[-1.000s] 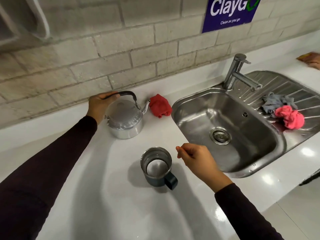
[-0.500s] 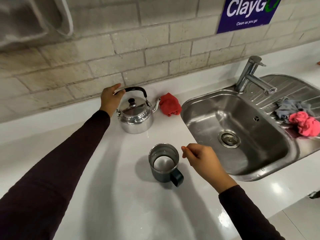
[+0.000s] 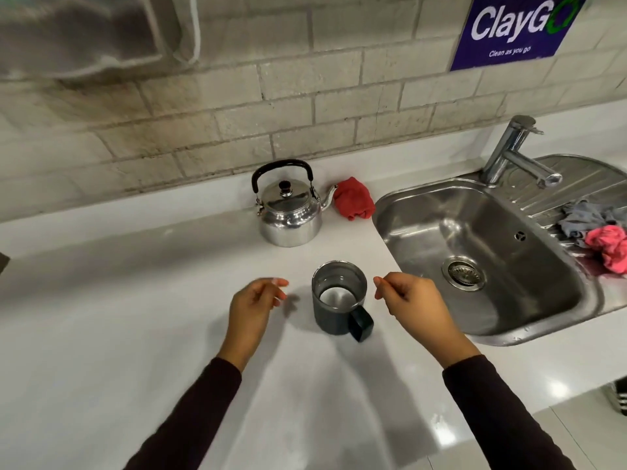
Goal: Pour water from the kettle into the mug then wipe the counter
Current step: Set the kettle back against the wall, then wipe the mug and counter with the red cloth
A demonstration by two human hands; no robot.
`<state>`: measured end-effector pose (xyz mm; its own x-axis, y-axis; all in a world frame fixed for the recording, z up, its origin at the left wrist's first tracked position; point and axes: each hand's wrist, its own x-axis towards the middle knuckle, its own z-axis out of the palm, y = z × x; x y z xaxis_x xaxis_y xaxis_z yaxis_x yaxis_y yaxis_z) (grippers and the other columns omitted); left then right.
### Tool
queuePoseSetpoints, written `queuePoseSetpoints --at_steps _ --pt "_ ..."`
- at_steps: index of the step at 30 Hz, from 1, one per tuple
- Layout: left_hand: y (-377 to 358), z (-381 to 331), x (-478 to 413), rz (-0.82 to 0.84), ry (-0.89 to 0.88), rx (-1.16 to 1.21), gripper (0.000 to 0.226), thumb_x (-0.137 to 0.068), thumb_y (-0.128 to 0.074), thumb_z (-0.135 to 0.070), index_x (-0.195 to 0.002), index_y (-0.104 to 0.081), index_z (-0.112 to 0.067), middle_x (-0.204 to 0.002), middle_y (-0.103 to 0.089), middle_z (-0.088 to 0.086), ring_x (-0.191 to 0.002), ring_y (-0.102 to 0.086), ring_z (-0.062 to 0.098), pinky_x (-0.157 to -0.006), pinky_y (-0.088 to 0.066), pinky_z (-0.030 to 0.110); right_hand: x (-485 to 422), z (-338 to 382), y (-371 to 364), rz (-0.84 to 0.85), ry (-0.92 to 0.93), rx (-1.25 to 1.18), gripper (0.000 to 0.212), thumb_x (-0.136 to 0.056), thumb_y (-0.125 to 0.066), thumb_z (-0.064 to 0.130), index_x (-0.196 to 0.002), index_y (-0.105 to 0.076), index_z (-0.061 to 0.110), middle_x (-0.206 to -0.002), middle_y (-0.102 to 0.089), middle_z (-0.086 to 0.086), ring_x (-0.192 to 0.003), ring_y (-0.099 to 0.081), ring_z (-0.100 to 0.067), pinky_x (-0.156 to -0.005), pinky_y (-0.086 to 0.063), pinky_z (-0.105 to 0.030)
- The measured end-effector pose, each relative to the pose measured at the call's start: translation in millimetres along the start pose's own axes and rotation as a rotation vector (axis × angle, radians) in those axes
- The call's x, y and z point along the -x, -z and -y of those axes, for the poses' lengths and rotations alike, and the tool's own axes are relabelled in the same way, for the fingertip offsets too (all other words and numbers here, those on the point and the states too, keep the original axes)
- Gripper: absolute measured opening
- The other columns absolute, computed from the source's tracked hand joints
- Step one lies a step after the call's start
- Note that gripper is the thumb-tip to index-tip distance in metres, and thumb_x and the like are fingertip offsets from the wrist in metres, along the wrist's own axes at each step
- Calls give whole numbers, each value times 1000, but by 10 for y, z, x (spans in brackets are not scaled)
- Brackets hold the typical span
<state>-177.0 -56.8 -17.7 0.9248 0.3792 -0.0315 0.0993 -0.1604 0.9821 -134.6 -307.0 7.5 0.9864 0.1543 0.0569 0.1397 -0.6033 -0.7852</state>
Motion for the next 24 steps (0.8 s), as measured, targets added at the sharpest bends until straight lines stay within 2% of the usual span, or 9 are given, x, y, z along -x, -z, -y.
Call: queuePoseSetpoints --at_steps 4,8,11,13,16,19,22,24 --pt "-222 184 483 117 73 9 34 -93 -50 -9 -71 -71 -25 -60 -68 -10 -56 -57 -4 -59 -43 6 17 -58 -2 -5 -37 -13 34 -89 -54 34 -61 -63 18 -56 -57 -22 -45 -43 -19 -48 -37 -26" --pt "-478 227 701 259 107 -26 28 -92 -54 -20 -76 -73 -32 -81 -75 -20 -81 -67 -4 -74 -49 10 -36 -144 10 4 -46 -17 34 -89 -54 36 -61 -63 18 -55 -58 -20 -48 -50 -26 -50 -47 -34" --pt "-664 216 774 277 108 -14 20 -91 -56 -26 -86 -72 -38 -90 -75 -24 -93 -65 -7 -81 -46 7 -199 -238 48 32 -52 -14 34 -89 -53 35 -62 -63 18 -49 -55 -11 -48 -52 -20 -55 -54 -40" --pt "-803 213 808 236 125 0 18 -89 -59 -27 -88 -71 -40 -87 -73 -28 -92 -64 -9 -79 -44 4 -383 -324 77 72 -52 0 33 -90 -53 34 -63 -63 17 -48 -52 -4 -49 -52 -20 -56 -54 -41" --pt "-974 203 853 144 156 0 21 -89 -58 -26 -83 -70 -42 -81 -72 -28 -84 -63 -13 -75 -43 2 -701 -407 116 111 -61 -10 27 -89 -53 33 -70 -64 17 -59 -59 -4 -58 -55 -22 -57 -47 -36" --pt "-1177 178 876 49 197 67 20 -92 -55 -25 -87 -72 -35 -85 -73 -22 -85 -63 -14 -73 -40 -1 -1141 -494 156 147 7 51 19 -89 -56 26 -91 -67 11 -86 -69 -10 -77 -62 -26 -67 -47 -31" --pt "-1364 133 887 -16 230 159 23 -94 -51 -24 -94 -74 -22 -89 -75 -22 -94 -65 -8 -78 -39 -1 -1623 -533 151 197 138 160 21 -89 -58 20 -102 -67 5 -99 -68 -19 -92 -62 -33 -82 -49 -37" --pt "-1481 111 883 -107 247 185 26 -94 -49 -25 -90 -74 -21 -86 -76 -22 -92 -66 -6 -78 -39 -1 -1980 -527 78 235 240 271 26 -87 -58 15 -108 -67 2 -109 -64 -24 -102 -59 -38 -90 -47 -38"
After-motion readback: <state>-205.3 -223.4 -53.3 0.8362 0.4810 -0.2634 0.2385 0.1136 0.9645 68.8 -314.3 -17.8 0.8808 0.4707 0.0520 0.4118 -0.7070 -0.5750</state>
